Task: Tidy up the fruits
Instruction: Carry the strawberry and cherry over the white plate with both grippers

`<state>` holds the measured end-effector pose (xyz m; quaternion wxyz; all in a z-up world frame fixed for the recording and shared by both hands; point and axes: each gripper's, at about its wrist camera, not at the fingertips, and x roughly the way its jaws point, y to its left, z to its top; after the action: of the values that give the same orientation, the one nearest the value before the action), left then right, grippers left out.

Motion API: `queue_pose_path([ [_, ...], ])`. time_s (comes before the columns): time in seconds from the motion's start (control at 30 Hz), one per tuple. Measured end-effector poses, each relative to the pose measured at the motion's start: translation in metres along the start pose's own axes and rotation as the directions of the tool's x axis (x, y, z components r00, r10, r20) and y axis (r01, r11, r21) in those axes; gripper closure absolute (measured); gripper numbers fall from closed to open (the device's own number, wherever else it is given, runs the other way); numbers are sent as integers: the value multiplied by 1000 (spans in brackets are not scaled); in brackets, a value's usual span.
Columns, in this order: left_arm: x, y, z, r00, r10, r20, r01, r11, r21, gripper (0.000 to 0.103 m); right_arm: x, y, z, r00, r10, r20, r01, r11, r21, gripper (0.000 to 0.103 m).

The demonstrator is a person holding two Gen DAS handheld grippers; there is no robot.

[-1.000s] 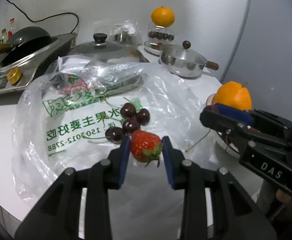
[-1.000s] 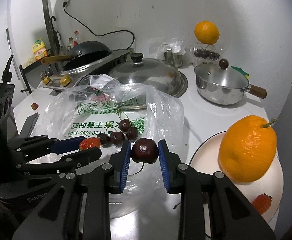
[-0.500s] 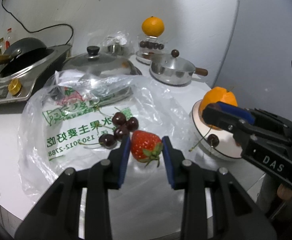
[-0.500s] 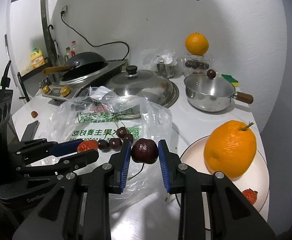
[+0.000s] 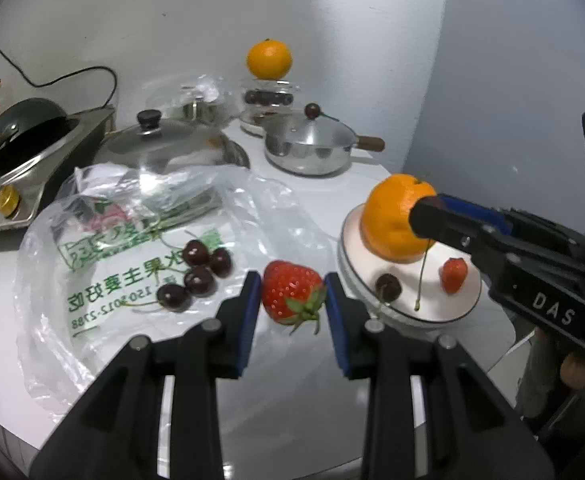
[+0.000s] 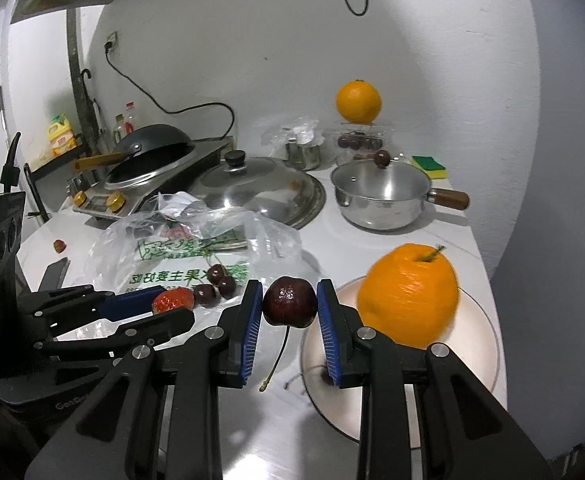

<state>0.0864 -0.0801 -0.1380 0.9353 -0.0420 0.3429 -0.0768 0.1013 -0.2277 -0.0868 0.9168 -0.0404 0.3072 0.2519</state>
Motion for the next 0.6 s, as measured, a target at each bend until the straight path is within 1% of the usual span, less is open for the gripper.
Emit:
queue_pose_path([
  [0.37,13,-39,1,999,-38,-23,40,998,54,70,-16,-38,-19,999,-50,-12,50,998,48,73],
  [0.6,25,-65,1,997,-59,-48,63,994,87,70,-23,-62,-31,997,-64,-30,67,995,75,73],
])
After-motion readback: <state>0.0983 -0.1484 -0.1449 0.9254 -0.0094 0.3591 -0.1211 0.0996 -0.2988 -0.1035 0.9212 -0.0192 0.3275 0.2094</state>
